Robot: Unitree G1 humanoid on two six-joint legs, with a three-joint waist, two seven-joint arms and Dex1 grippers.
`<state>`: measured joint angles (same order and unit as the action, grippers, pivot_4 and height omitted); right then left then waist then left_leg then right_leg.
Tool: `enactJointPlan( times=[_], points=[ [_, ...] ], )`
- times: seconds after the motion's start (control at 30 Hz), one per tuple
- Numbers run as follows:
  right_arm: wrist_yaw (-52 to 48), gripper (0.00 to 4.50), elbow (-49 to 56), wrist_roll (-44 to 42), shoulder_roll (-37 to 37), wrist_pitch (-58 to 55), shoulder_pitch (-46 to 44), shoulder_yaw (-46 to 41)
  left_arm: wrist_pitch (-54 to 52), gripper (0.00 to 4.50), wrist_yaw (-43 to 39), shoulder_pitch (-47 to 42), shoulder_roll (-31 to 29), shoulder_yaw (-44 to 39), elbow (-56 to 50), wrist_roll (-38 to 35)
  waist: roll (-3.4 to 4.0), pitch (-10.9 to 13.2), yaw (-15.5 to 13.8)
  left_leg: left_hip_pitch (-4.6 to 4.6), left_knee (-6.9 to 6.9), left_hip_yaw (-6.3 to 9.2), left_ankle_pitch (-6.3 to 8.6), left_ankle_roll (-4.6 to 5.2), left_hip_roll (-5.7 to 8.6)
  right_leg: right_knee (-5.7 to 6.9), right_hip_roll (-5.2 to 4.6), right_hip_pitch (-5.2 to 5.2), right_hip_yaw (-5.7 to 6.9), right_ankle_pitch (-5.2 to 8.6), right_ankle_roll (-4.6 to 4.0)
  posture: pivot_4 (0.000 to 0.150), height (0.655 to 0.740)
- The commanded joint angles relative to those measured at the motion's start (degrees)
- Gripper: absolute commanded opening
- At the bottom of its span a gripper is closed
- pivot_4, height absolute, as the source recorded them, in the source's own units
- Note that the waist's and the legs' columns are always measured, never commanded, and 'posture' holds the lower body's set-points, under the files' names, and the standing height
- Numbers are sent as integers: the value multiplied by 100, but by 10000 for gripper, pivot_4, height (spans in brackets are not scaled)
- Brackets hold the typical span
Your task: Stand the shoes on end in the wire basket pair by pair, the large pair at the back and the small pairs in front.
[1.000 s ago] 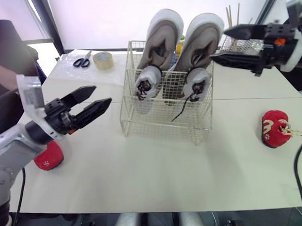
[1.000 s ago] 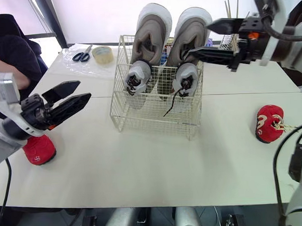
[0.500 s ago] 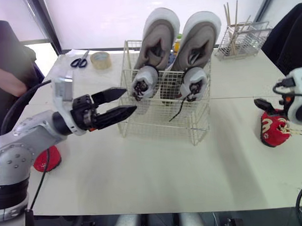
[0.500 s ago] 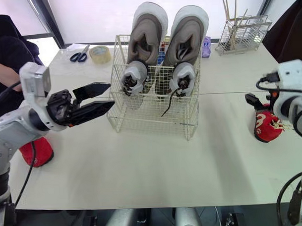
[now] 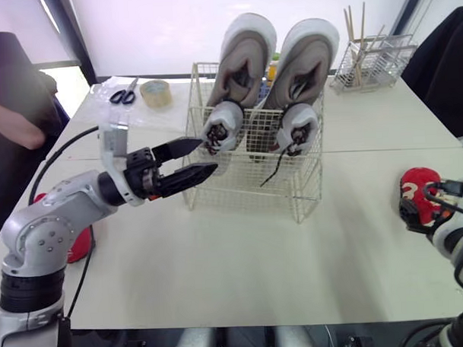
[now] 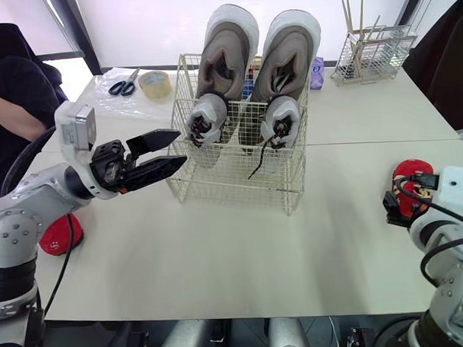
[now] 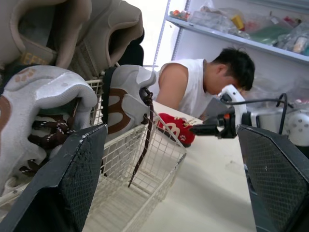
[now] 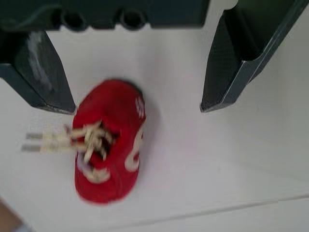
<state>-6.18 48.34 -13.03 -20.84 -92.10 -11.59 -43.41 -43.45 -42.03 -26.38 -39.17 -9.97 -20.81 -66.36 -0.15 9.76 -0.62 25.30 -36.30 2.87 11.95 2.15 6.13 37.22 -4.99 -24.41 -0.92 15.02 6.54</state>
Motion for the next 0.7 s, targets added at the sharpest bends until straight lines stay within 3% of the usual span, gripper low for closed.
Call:
enactJointPlan(
  times=[0.03, 0.23, 0.7],
  points=[
    [210, 45000, 86, 208, 134, -40, -278, -130, 67, 44341, -65, -108, 26, -46, -96, 111, 2, -1, 1, 0, 1, 0, -1, -1, 0, 0, 0, -1, 0, 0, 0, 1500, 7400],
    [299, 45000, -879, 494, 99, -39, -908, -188, 56, 44341, -78, -154, 93, -34, -108, 293, 3, -2, -6, -3, 4, 0, -3, -4, 0, 0, 1, 0, 1, 0, -1, 1500, 7400],
    [457, 45000, -1951, 766, 396, 747, -1096, -50, 63, 44341, 43, -73, 82, -185, -262, 397, 4, -4, 5, -4, 7, 1, -7, -9, 0, 2, 3, 1, 1, -1, -1, 1500, 7400]
  ],
)
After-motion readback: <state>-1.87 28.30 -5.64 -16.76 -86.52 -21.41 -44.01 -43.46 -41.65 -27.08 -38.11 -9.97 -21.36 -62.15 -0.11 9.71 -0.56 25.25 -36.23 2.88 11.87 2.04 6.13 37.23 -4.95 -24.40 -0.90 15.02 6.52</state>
